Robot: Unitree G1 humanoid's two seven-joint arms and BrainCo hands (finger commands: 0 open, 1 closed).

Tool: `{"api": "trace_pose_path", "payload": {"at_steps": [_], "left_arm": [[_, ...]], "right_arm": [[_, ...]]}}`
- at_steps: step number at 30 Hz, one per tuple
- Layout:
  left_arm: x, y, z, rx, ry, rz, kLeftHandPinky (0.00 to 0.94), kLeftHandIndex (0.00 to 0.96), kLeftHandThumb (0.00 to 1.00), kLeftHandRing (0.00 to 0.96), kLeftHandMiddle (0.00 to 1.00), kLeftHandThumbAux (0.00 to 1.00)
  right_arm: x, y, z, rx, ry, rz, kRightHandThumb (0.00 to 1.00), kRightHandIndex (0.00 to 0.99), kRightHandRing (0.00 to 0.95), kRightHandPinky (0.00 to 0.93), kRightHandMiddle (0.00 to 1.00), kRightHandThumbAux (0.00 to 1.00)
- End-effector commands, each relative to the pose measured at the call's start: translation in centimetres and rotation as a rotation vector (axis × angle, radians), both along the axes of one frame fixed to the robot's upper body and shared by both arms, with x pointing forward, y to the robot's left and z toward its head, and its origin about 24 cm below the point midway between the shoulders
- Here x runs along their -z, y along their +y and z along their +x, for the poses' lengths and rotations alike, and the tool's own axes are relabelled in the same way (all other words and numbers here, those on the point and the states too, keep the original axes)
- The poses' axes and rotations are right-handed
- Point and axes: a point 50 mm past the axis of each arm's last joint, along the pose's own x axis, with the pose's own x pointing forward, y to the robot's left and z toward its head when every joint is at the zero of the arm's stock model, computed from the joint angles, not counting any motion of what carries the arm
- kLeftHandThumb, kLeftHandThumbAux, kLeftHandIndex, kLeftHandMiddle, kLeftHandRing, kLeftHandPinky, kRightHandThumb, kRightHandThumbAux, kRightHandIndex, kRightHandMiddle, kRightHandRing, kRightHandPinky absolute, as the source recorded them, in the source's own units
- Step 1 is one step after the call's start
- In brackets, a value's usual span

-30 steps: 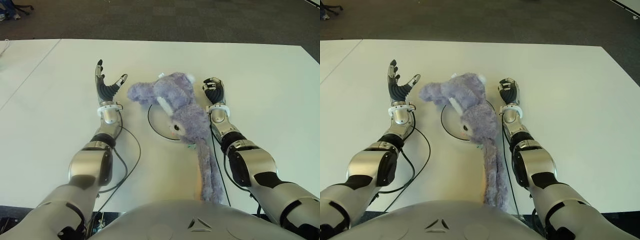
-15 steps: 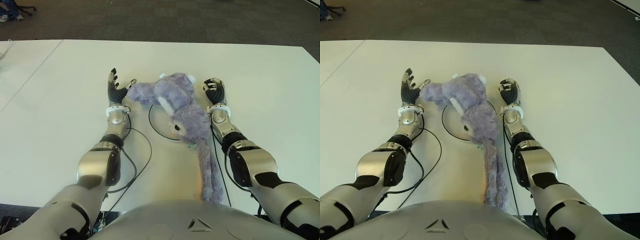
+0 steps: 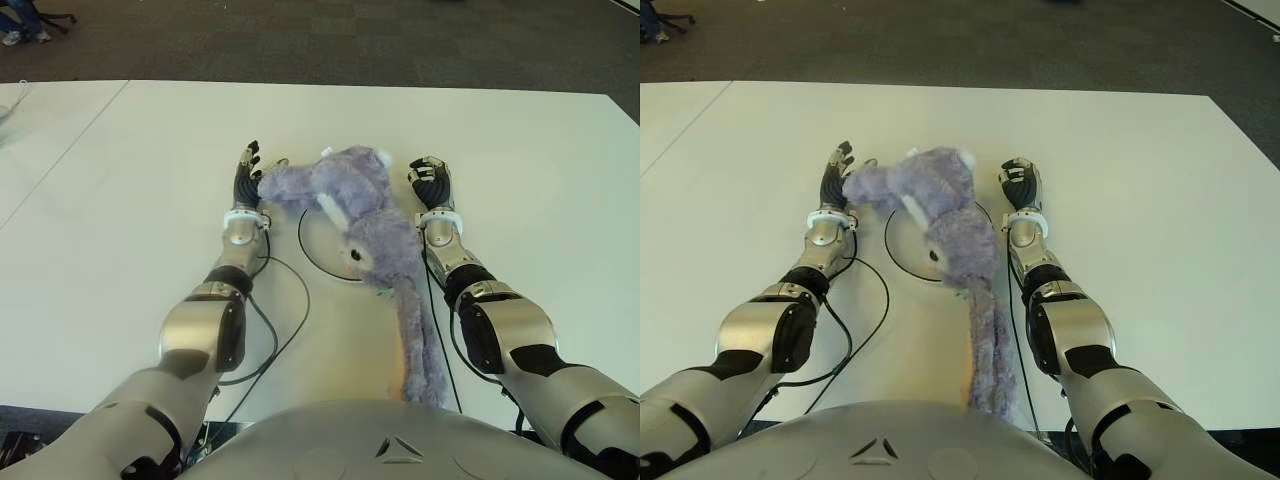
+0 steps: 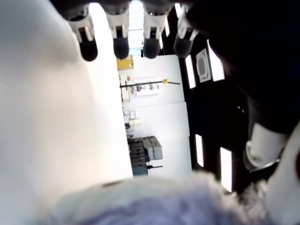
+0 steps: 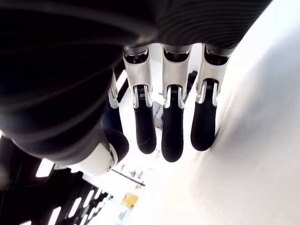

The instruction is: Put the doll into the plate.

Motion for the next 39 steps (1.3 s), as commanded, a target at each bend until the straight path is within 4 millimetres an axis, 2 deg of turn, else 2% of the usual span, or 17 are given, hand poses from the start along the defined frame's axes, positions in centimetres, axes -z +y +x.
{"api": "trace_pose_path", "payload": {"at_steps": [1,8,17,27,39], "left_arm": [[7.68,-1.62,-6.14,0.05,0.402,-0.068,0.107,0.044,0.083,0.075,0.069,0.622],[8.05,-0.97,-6.29,-0.008,0.446,-0.181,0.104,0.052,0.12,0.072,0.063,0.676],[8.14,-0.92,-6.46,-0.036,0.437,-0.229,0.107,0.051,0.114,0.067,0.059,0.718],[8.08,-1.17,-6.45,-0.03,0.43,-0.19,0.119,0.06,0.098,0.074,0.065,0.775],[8.06,-1.13,-6.49,-0.011,0.425,-0.163,0.13,0.072,0.025,0.096,0.087,0.845]], "right_arm": [[8.77,-1.3,-7.28,0.074,0.414,-0.003,0.68,0.398,0.403,0.432,0.346,0.741],[8.71,-1.06,-7.23,0.069,0.403,0.005,0.68,0.399,0.4,0.426,0.347,0.74],[8.79,-1.21,-7.33,0.078,0.41,-0.008,0.678,0.398,0.39,0.418,0.336,0.741],[8.82,-1.07,-7.38,0.079,0.407,-0.037,0.675,0.398,0.396,0.425,0.339,0.741],[8.89,-1.21,-7.41,0.074,0.421,-0.052,0.67,0.397,0.399,0.433,0.342,0.743]]}}
